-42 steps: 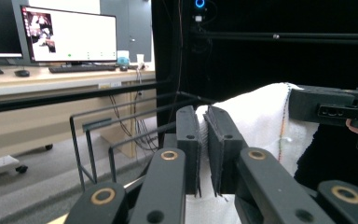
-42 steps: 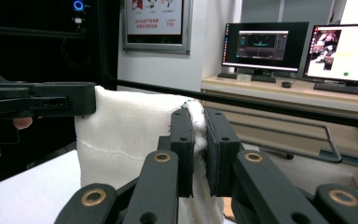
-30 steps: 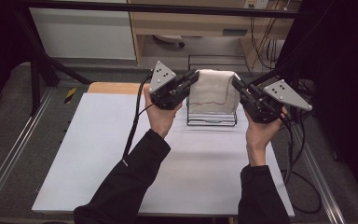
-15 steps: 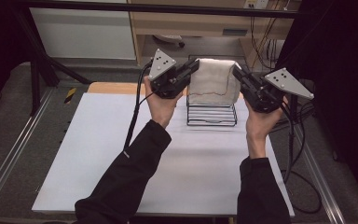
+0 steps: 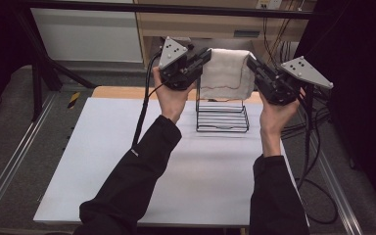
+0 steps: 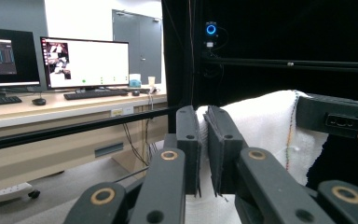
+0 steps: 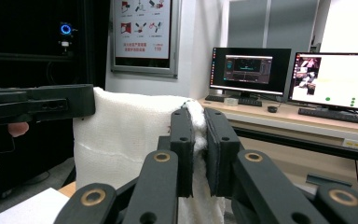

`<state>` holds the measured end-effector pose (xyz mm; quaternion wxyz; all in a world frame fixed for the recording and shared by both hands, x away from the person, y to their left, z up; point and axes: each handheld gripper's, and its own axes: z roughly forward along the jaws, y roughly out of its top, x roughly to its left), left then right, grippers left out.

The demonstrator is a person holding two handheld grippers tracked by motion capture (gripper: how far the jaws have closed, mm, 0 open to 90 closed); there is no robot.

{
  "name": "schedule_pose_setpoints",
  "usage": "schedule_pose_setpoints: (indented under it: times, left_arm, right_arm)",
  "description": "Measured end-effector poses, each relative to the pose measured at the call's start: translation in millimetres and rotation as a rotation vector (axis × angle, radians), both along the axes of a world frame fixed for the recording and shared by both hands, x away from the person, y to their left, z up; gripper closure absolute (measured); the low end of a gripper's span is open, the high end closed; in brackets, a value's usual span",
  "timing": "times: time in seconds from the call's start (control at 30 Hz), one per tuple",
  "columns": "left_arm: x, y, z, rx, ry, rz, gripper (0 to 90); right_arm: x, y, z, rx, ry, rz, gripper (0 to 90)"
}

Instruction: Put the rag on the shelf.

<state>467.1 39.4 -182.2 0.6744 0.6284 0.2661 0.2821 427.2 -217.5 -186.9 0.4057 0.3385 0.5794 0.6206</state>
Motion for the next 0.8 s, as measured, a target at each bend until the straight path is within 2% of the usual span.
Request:
schedule_pose_setpoints:
  times: [0.33, 0.7, 0.8]
  left_arm:
    - [9.0, -0.9, 12.4, 0.003, -0.02, 0.024, 83.5]
    - [21.8, -4.6, 20.4, 0.004, -0.028, 0.021, 83.7]
    - [25.6, -5.3, 23.5, 0.008, -0.04, 0.033, 83.7]
  right_arm:
    - [10.0, 1.0, 8.9, 0.01, -0.012, 0.001, 83.0]
    - [24.5, -1.5, 19.7, 0.008, -0.013, -0.01, 83.2]
    - [28.7, -2.2, 22.9, 0.006, -0.015, -0.01, 83.2]
